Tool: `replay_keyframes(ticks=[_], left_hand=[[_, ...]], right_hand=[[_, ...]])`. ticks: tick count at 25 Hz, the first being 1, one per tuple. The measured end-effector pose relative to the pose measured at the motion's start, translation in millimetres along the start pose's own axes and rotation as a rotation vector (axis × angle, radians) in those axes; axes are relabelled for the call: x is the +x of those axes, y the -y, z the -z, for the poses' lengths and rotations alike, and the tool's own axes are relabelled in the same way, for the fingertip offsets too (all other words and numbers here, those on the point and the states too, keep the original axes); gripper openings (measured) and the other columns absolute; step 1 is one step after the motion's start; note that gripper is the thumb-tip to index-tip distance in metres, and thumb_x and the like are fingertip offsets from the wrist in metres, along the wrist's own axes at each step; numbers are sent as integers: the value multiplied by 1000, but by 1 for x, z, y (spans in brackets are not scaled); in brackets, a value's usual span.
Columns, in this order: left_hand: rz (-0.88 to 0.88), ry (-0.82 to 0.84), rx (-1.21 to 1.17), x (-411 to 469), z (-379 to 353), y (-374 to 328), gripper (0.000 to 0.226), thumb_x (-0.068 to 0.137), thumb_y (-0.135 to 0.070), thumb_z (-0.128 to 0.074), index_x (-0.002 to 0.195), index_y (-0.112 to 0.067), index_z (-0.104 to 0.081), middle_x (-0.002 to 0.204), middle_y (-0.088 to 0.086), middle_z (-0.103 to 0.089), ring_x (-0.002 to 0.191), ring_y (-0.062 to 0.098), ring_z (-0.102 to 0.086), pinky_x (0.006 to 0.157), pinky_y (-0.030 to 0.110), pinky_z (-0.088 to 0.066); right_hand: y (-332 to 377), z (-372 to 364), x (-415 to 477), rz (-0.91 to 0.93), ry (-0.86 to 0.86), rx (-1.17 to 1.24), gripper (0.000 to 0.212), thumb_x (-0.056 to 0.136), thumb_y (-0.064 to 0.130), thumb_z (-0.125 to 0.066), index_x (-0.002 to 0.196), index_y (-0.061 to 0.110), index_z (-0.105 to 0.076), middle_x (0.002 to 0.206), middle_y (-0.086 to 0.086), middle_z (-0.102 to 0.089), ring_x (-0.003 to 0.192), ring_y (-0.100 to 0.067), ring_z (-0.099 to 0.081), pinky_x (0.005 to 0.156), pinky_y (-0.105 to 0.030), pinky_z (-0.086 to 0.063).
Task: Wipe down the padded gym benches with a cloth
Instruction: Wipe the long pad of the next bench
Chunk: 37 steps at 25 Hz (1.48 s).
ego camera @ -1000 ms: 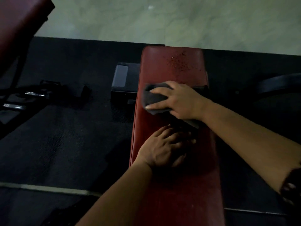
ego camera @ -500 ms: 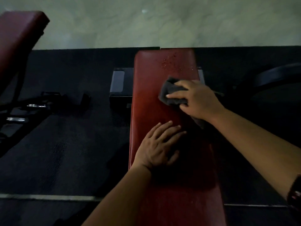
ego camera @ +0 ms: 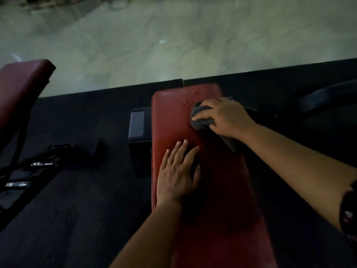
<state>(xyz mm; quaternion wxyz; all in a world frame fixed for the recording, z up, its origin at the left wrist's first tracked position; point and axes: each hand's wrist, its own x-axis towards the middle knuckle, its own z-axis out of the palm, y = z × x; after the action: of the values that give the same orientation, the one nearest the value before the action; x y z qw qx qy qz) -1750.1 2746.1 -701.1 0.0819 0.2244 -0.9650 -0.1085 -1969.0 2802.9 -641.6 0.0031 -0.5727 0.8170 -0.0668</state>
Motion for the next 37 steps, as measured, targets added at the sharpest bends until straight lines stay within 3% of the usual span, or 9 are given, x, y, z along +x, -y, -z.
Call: replay_keyframes(ticks=[4,8,15,19,22,27,31,33,37], left_hand=[[5,12,3,-1,2,-1,54,94,-45,-32,144,-28,-46,155,3,-38,146,20,-29,119,42,-21],[25,-10,26,-5,2,-4,52,95,-42,-33,146,-30,-40,153,3,-41,145,19,-30,118,39,-14],[-25,-117,-11,-3,-4,0,48,91,-40,-42,137,-31,-52,147,1,-50,139,19,-39,118,39,-24],[-3,-156,-76,-4,-8,-1,47,92,-40,-41,137,-32,-51,147,0,-50,140,18,-38,119,39,-23],[11,-152,-90,-3,-9,0,47,92,-41,-41,137,-32,-51,146,0,-50,140,19,-38,119,39,-22],[-23,-107,-58,-1,-9,4,49,93,-47,-40,138,-31,-48,147,2,-50,139,22,-41,116,43,-21],[26,10,-85,-2,3,-2,58,92,-53,-28,146,-36,-38,158,-2,-33,148,16,-20,120,34,-1],[26,-2,-89,-4,5,-5,58,92,-52,-30,146,-34,-39,158,-1,-33,148,17,-20,120,35,-2],[28,-16,-76,-4,3,-5,58,89,-51,-35,143,-32,-44,155,0,-38,147,22,-26,120,48,-9]], right_hand=[[60,2,61,305,173,-42,49,89,24,-56,130,52,-52,146,11,-40,117,-24,-45,93,-40,-43],[109,-5,81,496,194,-114,48,92,24,-52,130,54,-50,151,13,-33,121,-26,-43,93,-45,-44],[2,-2,18,298,80,1,59,79,17,-68,129,46,-57,142,2,-48,113,-30,-50,87,-48,-49],[-63,1,-35,-51,91,60,68,78,16,-72,133,49,-50,147,1,-43,120,-33,-49,93,-51,-48],[-70,-3,-16,-291,26,31,64,85,20,-65,139,47,-45,151,-2,-36,117,-37,-50,93,-49,-49],[3,-7,59,-151,-52,-37,51,90,28,-59,138,42,-48,146,-3,-38,120,-37,-44,91,-48,-44],[74,-13,100,98,-27,-118,51,92,26,-59,139,41,-46,148,-1,-36,120,-32,-42,88,-44,-44],[94,-18,111,193,1,-163,52,92,23,-59,140,37,-45,151,-2,-31,123,-32,-40,88,-44,-44],[86,-21,112,75,-55,-133,58,90,21,-59,142,31,-35,156,-7,-19,128,-38,-38,94,-49,-42]])
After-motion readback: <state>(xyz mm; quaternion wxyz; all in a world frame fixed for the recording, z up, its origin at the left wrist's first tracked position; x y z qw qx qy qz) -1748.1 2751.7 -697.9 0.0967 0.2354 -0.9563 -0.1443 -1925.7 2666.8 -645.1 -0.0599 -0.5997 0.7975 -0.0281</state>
